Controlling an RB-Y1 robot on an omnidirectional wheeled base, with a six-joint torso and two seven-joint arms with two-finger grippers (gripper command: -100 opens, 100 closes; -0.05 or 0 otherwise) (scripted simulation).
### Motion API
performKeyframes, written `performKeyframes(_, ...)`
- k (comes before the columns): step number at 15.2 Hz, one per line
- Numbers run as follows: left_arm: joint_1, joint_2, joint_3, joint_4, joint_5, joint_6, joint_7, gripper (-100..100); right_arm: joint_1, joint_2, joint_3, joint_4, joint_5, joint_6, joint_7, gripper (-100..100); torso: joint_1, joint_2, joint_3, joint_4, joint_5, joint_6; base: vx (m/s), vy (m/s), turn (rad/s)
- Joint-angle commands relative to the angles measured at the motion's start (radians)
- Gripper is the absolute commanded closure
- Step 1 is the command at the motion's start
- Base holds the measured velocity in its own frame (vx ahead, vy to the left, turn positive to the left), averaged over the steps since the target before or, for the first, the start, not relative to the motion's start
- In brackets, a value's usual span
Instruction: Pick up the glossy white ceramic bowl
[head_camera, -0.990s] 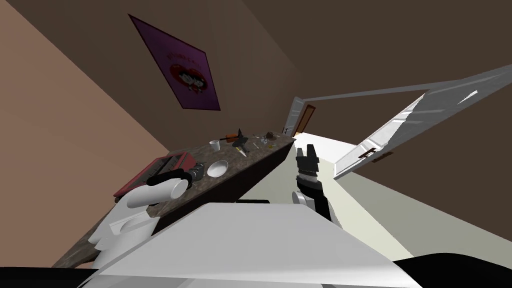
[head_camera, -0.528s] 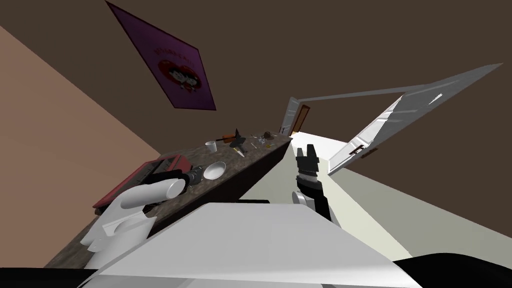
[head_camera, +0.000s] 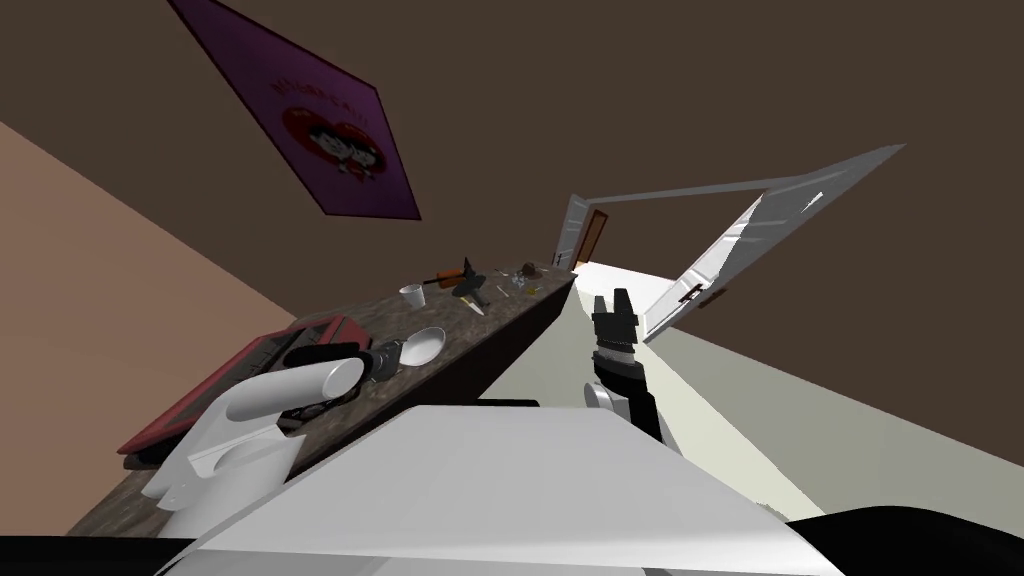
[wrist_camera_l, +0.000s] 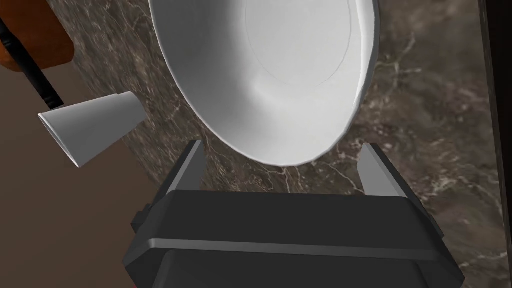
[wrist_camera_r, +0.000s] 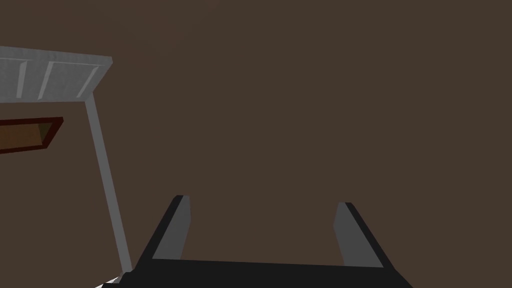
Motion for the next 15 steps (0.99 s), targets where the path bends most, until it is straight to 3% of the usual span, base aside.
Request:
performKeyframes(1,-0.003,-0.001,0.014,-0.001,0.015,0.05,0.006,-100,0.0,0.0,0.0,0.0,0.0,0.0,0.0,0,0.0,0.0,0.0,0.0,0.0,0.0,0.007,0.004,-0.127)
performKeyframes(15,-0.014,0.001,0.068,0.003,0.074,0.292,0.021,-100,0.0,0.0,0.0,0.0,0.0,0.0,0.0,0,0.0,0.0,0.0,0.0,0.0,0.0,0.006,0.006,-0.095)
